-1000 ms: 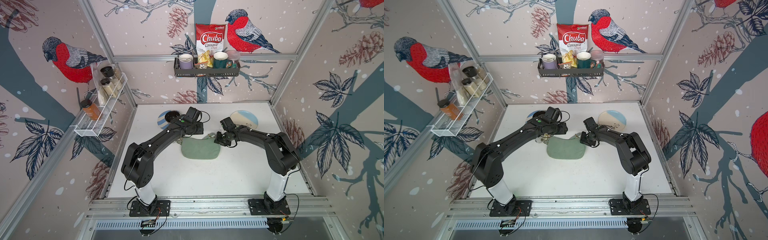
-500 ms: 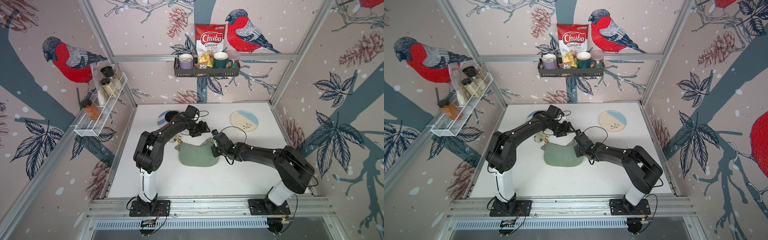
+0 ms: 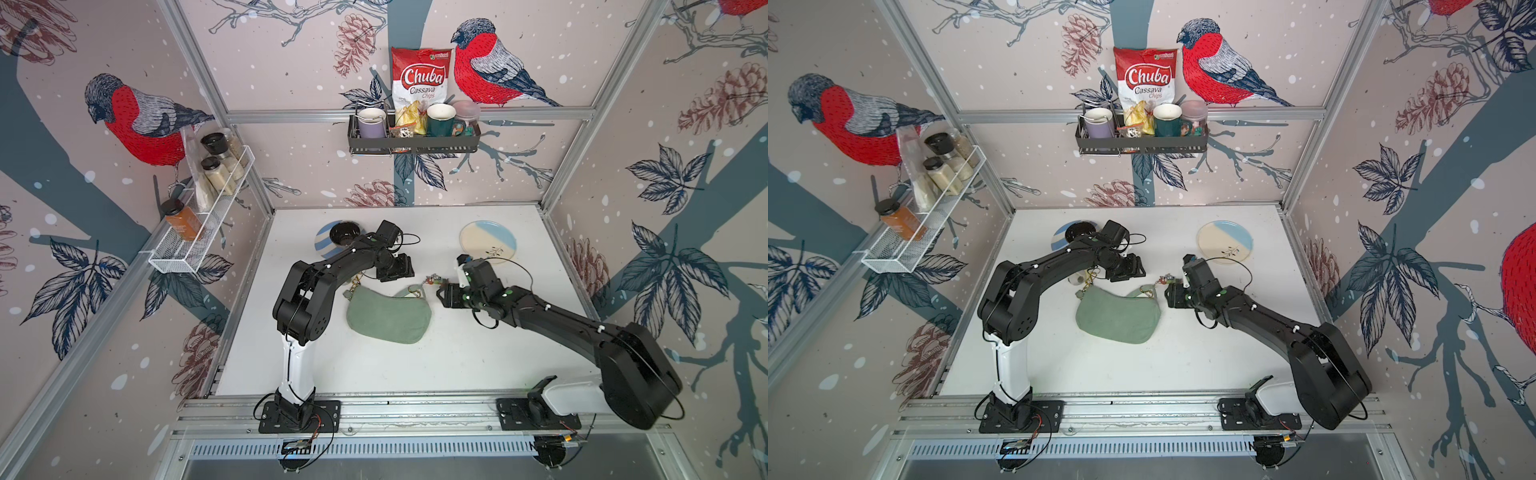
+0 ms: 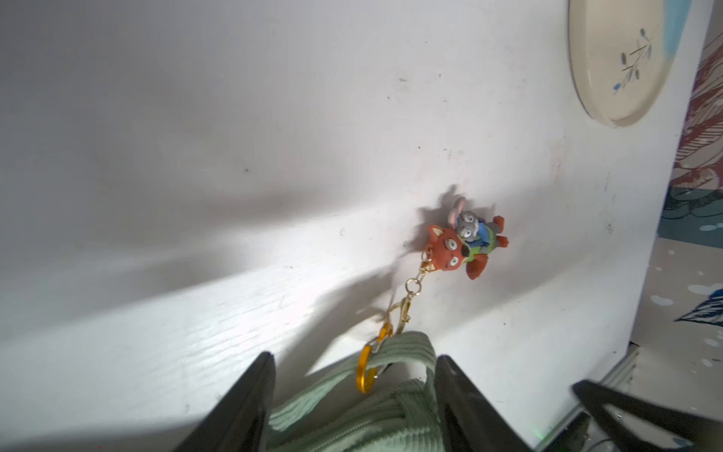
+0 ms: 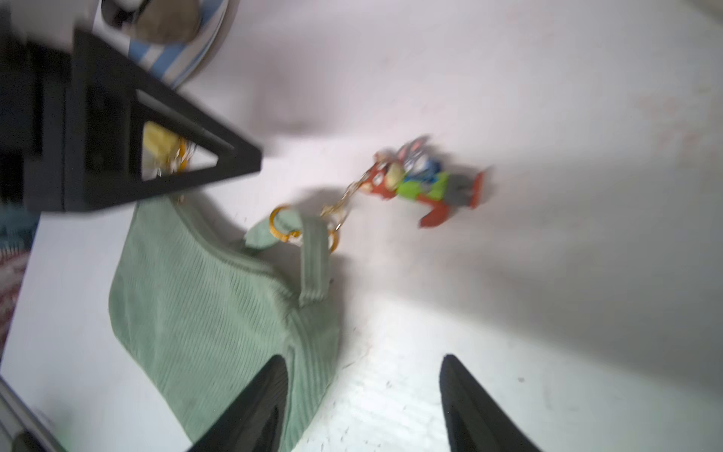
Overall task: Remove the decoration from the bag
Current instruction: Pick up the bag from the center of the board.
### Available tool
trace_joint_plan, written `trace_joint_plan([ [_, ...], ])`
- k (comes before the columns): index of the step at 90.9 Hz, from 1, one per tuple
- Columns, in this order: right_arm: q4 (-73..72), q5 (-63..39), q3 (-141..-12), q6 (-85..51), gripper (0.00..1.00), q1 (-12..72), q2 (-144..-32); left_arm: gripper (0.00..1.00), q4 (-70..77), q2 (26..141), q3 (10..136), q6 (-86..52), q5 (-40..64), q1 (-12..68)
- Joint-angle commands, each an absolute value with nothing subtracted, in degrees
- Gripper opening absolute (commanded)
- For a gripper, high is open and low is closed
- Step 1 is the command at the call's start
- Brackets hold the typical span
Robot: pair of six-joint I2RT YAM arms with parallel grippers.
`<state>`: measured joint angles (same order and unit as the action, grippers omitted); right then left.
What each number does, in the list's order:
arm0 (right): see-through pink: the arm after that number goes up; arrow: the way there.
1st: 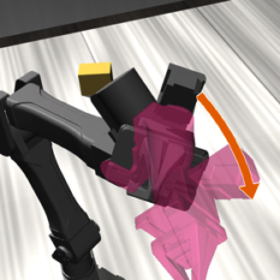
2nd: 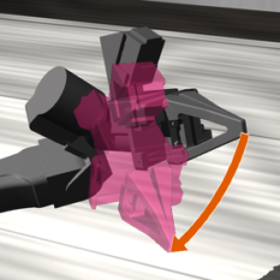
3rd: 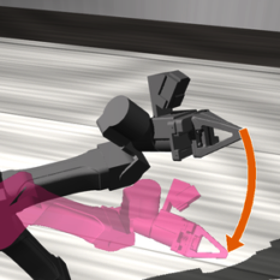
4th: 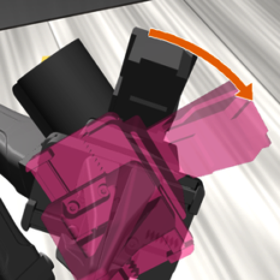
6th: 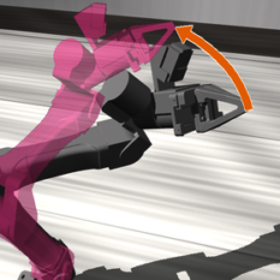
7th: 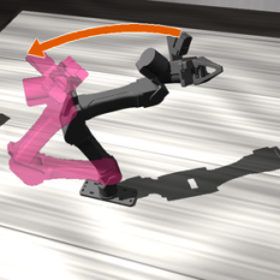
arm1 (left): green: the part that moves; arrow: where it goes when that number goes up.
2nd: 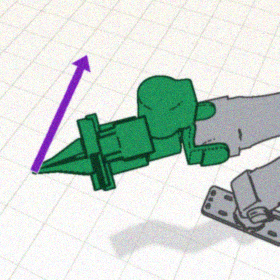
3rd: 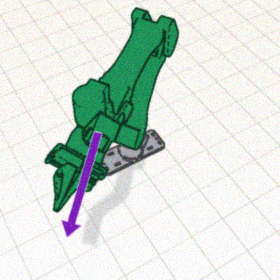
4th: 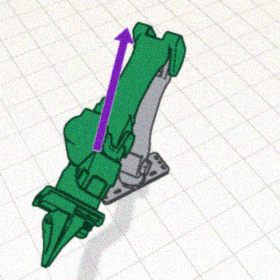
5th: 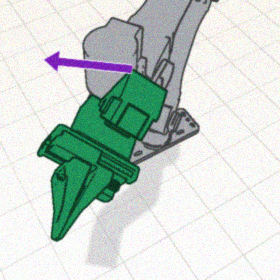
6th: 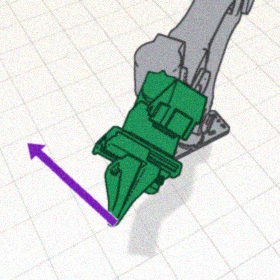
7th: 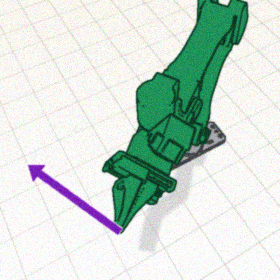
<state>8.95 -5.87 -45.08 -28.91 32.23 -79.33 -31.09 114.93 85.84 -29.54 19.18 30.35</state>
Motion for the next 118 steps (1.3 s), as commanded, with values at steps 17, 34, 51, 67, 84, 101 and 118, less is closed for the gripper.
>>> trace_joint_plan([
  [17,21.95,1.72,-62.19,-26.99,0.49,32.46,-94.31,0.64,-34.32,113.69,82.31,-22.45,14.24,34.23],
  [34,20.97,-2.39,-64.55,-30.83,0.50,32.69,-99.39,0.60,-30.64,113.59,81.53,-22.74,16.72,34.17],
  [51,20.05,-2.19,-63.36,-31.73,0.48,32.97,-99.92,0.51,-27.76,115.68,83.37,-26.30,20.84,34.27],
  [67,19.62,-2.02,-62.00,-31.66,0.47,32.53,-99.45,0.36,-29.86,117.67,85.40,-25.85,21.71,34.28],
  [84,19.29,-2.02,-61.51,-31.99,0.46,32.52,-99.50,0.26,-30.94,117.88,86.66,-26.17,22.42,34.28],
  [101,19.78,-1.44,-61.29,-31.66,0.45,32.44,-98.83,0.27,-33.62,118.95,86.75,-25.69,23.92,34.23],
  [118,19.26,-1.29,-60.51,-31.64,0.45,32.49,-98.10,0.27,-33.72,118.42,84.69,-25.49,24.18,33.18],
])
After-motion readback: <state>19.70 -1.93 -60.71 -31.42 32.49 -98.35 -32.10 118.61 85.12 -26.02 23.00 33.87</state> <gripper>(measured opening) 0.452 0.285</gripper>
